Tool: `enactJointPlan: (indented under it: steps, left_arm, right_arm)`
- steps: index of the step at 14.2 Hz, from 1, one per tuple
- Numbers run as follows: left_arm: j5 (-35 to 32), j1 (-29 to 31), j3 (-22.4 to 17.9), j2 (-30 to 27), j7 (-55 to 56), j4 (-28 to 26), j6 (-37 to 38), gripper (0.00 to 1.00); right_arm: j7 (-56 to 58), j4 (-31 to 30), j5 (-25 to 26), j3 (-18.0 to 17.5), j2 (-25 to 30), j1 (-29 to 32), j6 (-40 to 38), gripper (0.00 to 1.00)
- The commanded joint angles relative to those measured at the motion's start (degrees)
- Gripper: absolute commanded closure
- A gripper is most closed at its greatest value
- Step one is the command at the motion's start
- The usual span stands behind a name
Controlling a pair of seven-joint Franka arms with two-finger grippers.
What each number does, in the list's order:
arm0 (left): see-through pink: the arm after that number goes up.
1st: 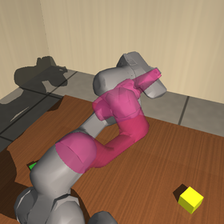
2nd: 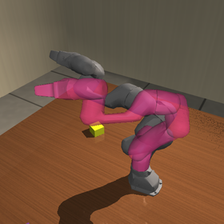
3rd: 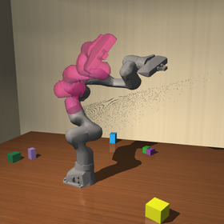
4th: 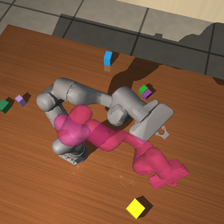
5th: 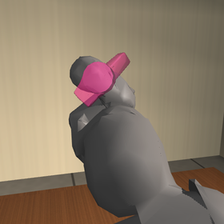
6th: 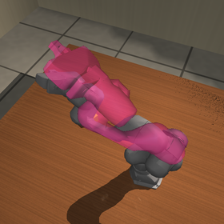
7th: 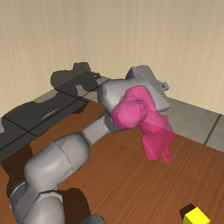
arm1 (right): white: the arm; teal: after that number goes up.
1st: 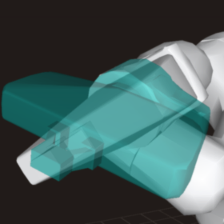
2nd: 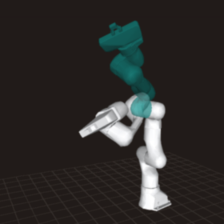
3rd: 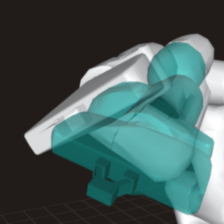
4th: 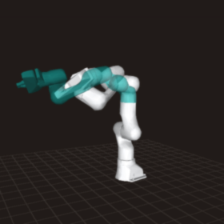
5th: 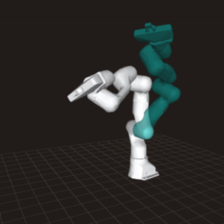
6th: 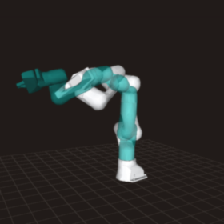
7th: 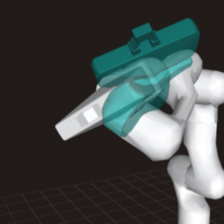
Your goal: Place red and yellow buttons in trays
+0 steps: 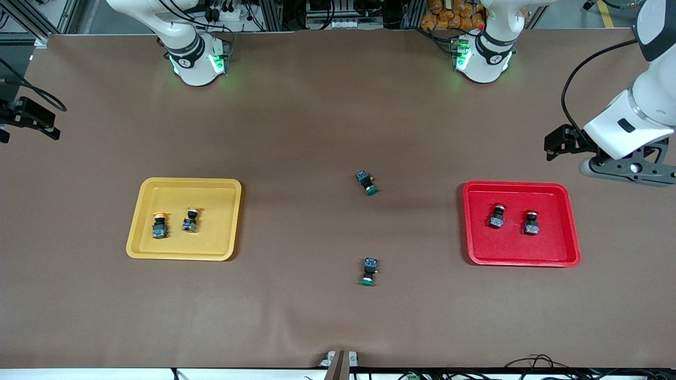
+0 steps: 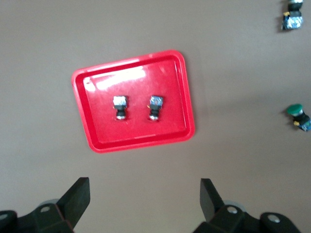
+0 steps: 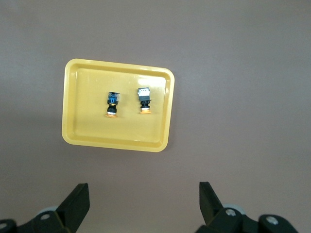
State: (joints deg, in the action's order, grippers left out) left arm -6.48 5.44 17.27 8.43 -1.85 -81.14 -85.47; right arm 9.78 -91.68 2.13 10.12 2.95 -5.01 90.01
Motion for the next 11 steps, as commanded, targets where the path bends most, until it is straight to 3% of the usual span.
enactJointPlan:
  steps: [1,11]
  left_arm:
    - [0.33,0.36,0.05,-0.96,0.71,0.37,1.89,0.0]
    - [0.77,3.27,-0.65,-1.4,0.79,1.95,2.06,0.0]
  right_arm:
    - [0.85,1.5,-0.82,-0.01,-0.32,0.09,-0.81,0.0]
    - [0.85,1.68,-0.82,-0.1,-0.32,0.18,-0.54,0.0]
